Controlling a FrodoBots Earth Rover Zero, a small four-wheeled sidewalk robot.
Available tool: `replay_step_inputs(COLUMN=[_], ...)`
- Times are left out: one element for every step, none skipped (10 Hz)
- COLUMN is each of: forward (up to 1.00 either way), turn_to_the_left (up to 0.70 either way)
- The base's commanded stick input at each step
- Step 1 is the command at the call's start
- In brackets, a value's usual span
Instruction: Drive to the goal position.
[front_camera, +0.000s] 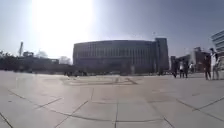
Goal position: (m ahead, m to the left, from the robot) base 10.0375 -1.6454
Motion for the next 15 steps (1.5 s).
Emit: replay_step_inputs(forward=[0.5, 0.5, 0.5, 0.5, 0.5, 0.5, 0.5, 0.5, 0.5, 0.5, 0.5, 0.5, 0.5, 0.5, 0.5], turn_to_the_left=[-0.09, -0.49, -0.29, -0.08, 0.0, 0.0, 0.0, 0.0, 0.0, 0.0, 0.0, 0.0, 0.0, 0.0, 0.0])
